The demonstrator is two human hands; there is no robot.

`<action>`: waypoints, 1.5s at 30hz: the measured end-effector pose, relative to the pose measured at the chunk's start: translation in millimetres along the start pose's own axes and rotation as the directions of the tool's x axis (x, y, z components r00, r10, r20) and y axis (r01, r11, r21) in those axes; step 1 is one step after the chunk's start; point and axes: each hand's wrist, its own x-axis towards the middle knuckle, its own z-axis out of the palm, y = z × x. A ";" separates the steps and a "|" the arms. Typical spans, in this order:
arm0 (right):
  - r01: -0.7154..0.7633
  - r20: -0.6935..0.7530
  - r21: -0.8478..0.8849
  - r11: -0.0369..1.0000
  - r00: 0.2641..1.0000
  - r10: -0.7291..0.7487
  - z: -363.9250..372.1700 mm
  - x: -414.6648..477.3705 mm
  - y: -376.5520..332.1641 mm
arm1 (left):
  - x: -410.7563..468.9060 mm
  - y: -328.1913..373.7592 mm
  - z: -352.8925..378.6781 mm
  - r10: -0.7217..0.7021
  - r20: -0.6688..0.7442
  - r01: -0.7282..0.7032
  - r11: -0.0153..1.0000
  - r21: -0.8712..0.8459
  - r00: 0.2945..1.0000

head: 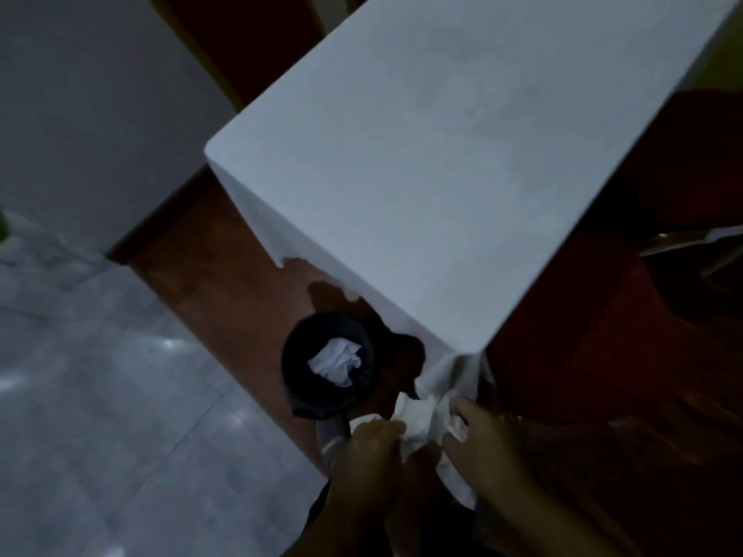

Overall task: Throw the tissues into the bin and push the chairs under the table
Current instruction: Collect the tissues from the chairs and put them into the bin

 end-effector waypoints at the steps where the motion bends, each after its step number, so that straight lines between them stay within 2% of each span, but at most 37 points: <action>1: -0.013 0.035 0.001 1.000 0.999 0.013 17.4 9.6 -10.1 | 2.2 -17.8 -7.1 -0.086 0.028 0.087 0.995 -0.047 0.996; 5: -0.107 0.054 0.041 0.993 0.993 0.105 87.4 67.6 -42.0 | 23.3 -103.1 -25.6 -0.305 -0.013 0.302 0.946 -0.117 0.952; 8: -0.186 0.069 0.071 0.980 0.981 0.181 140.0 126.7 -62.2 | 59.6 -170.5 -11.9 -0.353 -0.077 0.336 0.926 -0.172 0.933; 14: -0.259 0.005 0.169 0.951 0.965 0.262 237.5 244.1 -60.0 | 139.4 -284.5 36.8 -0.540 -0.104 0.501 0.825 -0.263 0.835; 17: -0.269 -0.048 0.189 0.944 0.958 0.282 270.5 283.7 -45.5 | 162.0 -317.5 68.0 -0.623 0.067 0.599 0.710 -0.370 0.780; 20: -0.242 0.036 0.147 0.959 0.970 0.239 287.0 309.3 -35.7 | 176.5 -332.5 85.1 -0.564 0.247 0.613 0.682 -0.399 0.788; 23: -0.199 0.083 0.168 0.965 0.979 0.188 280.3 311.2 -32.8 | 177.5 -333.0 80.5 -0.568 0.294 0.638 0.656 -0.402 0.769; 28: -0.194 0.134 0.104 0.975 0.975 0.180 230.5 254.3 -50.0 | 150.2 -286.5 31.8 -0.573 0.250 0.625 0.704 -0.338 0.781; 32: -0.143 0.197 -0.033 0.989 0.969 0.147 176.5 175.3 -52.4 | 115.1 -211.4 -9.9 -0.518 0.145 0.537 0.793 -0.288 0.843; 37: 0.067 0.229 -0.239 0.969 0.973 -0.011 84.4 61.9 -30.4 | 53.8 -98.3 -11.0 -0.429 0.103 0.440 0.856 -0.272 0.897; 40: 0.169 0.302 -0.342 0.924 0.951 -0.062 15.6 10.4 0.5 | 17.8 -17.2 -0.7 -0.354 0.104 0.369 0.896 -0.248 0.929; 43: 0.196 0.266 -0.463 0.865 0.961 -0.075 -60.7 -26.0 38.5 | -10.7 62.0 7.8 -0.288 0.068 0.296 0.919 -0.260 0.955; 45: 0.227 0.232 -0.578 0.784 0.967 -0.109 -115.7 -53.6 58.0 | -27.0 117.8 13.5 -0.249 0.039 0.251 0.938 -0.240 0.968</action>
